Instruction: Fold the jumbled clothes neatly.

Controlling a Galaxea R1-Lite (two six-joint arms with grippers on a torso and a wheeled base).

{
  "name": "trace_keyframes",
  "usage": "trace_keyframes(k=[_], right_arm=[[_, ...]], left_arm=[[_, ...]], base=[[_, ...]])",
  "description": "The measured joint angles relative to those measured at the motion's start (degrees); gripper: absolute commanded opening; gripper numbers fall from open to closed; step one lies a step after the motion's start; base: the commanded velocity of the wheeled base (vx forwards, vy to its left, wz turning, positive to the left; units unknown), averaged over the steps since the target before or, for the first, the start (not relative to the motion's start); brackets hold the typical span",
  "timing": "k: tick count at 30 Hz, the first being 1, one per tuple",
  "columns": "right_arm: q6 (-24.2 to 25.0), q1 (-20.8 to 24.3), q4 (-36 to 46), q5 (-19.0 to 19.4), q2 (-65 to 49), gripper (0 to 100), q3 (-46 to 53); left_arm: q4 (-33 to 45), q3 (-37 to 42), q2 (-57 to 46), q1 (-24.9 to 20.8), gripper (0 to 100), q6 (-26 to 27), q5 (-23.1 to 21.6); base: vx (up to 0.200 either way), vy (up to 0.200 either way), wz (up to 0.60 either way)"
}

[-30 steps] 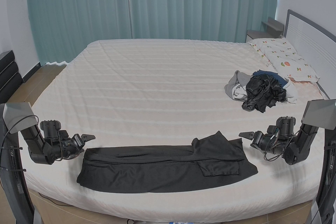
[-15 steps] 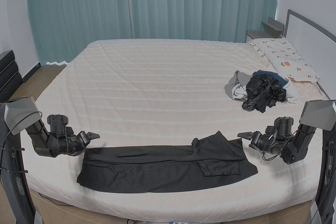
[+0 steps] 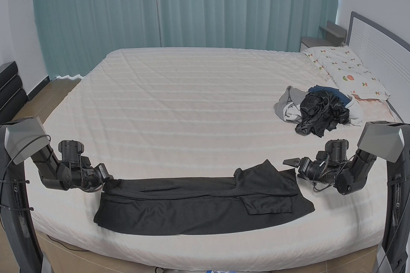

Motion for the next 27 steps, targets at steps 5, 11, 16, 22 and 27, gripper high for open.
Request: trace_keyframes(k=[5,11,16,22,27], right_arm=[[0.0,1.4,0.2,-1.2,1.4,0,-1.2],[0.0,1.7,1.7,-1.5,2.0,0,-2.0],[0.0,1.7,1.9,-2.6,2.2,0,-2.3],[0.3,1.2,1.3,-3.9,2.2,0,-2.9],[3.0,0.2,-1.1,-5.0,2.2,0,-3.2]], left_arm=[[0.0,-0.2,0.0,0.2,0,-0.1,0.0],[0.0,-0.5,0.0,0.4,0,-0.2,0.0],[0.0,-0.5,0.0,0.4,0,-0.2,0.0],[-1.0,-0.9,0.0,0.7,0,-0.3,0.1],[-3.6,-0.8,0.1,1.3,0,-0.8,0.1]], base=[[0.000,0.000,0.00],[0.000,0.000,0.00],[0.000,0.000,0.00],[0.000,0.000,0.00],[0.000,0.000,0.00]])
